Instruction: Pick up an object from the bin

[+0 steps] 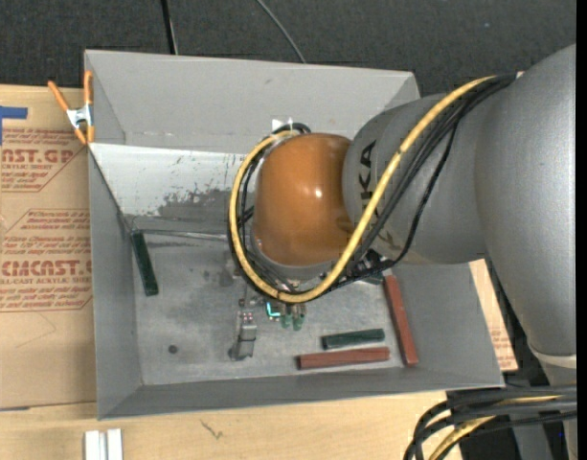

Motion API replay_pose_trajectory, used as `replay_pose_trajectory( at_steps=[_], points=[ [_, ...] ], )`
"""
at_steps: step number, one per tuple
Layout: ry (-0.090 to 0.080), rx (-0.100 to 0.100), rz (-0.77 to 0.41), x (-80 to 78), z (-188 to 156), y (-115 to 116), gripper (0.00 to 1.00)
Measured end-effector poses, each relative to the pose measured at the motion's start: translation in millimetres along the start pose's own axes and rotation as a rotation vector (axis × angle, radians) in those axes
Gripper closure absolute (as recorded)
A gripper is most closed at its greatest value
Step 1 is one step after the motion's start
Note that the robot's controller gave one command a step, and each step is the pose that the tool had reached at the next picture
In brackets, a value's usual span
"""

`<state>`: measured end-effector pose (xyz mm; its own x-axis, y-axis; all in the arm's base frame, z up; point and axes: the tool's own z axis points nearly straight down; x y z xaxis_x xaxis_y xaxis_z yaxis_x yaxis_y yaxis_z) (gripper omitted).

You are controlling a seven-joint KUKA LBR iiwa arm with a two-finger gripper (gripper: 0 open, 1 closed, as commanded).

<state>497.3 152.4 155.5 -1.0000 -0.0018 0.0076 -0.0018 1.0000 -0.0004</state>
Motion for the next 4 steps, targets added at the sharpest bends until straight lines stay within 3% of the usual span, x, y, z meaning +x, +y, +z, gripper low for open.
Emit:
replay_pose_trajectory(
  at_steps=[2,3,4],
  points=[
    [-0.008,-0.001,0.003,-2.2,-3,-1,0.00],
    [-0.002,0.000,0.035,-13.7,5,-5,0.00],
    [-0.015,-0.004,-0.037,-65.5,19,-44,0.00]
  ],
)
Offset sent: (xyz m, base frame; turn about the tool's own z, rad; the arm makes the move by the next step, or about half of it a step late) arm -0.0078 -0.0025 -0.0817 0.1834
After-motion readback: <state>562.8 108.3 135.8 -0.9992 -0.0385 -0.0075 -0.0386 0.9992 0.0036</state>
